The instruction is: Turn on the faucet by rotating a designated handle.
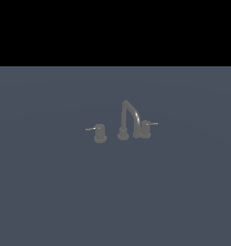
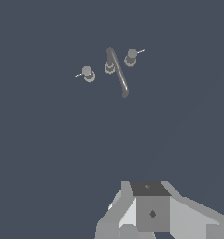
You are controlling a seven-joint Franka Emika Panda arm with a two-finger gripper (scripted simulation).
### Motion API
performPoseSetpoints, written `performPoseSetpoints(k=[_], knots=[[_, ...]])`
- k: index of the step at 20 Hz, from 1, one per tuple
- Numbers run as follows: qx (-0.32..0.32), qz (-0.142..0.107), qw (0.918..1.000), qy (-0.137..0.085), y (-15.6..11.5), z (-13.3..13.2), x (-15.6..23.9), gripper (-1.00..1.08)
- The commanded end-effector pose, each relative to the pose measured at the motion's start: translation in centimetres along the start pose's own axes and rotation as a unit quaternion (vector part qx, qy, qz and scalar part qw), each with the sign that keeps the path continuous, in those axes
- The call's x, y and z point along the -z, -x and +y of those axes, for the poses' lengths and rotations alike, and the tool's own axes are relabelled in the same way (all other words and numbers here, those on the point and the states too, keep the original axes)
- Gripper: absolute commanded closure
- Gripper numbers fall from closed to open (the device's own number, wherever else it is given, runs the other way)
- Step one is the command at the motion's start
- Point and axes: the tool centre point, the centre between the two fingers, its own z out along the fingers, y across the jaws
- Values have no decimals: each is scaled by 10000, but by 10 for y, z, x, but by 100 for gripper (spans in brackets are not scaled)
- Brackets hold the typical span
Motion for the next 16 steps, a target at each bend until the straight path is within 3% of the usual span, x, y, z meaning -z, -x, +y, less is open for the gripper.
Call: performPoseSetpoints(k=[1,8,16], knots=[[-181,-6,9998,2,-3,-9,-12,108],[-849,-20,9964,6,-19,-40,-58,108],[-1655,-38,9862,6,-45,-76,-113,108]])
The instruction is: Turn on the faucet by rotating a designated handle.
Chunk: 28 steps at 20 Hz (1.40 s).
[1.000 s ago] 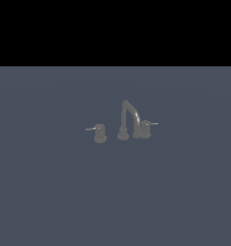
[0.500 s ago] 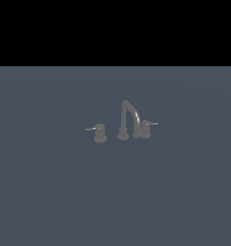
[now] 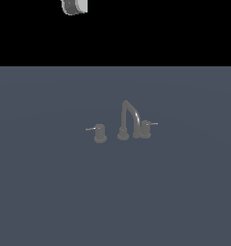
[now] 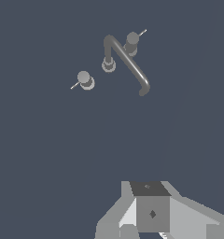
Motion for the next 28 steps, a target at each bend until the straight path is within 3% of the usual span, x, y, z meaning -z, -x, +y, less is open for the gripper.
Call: performPoseSetpoints(k=[1,13,28], knots=[[-261,-6,9997,-4,-5,-13,-18,108],[-1405,-39,9901,-13,-38,-68,-97,108],[-2623,-61,9650,-3,-89,-115,-182,108]])
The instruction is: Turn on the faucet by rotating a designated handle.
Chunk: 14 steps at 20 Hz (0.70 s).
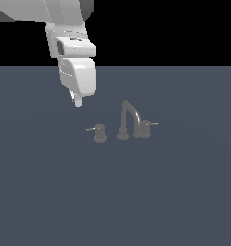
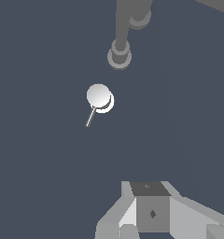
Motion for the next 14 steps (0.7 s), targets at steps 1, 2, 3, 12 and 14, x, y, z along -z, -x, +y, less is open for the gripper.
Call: performPoseSetpoints(k=[1,2,3,12,14], knots=[[-211,2,9998,2,-5,-11,-14,108],[-297,3,9996,4,-8,-15,-20,108],[-384,4,9993,7,-10,-19,-26,108],[-1190,21,9929,34,-37,-56,-81,108],[-1350,23,9908,39,-43,-63,-92,108]])
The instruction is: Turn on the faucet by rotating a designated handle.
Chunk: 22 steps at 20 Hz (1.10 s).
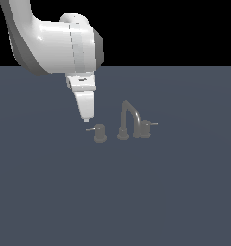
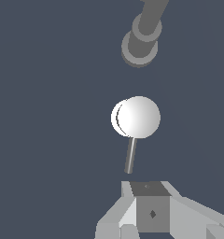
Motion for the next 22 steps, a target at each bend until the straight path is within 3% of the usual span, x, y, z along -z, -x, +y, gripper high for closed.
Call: performPoseSetpoints(k=[1,12,22], knots=[[-206,8,9998,2,-6,-10,-13,108],[-726,1,9974,12,-22,-36,-47,108],[-767,-2,9971,14,-19,-33,-49,108]])
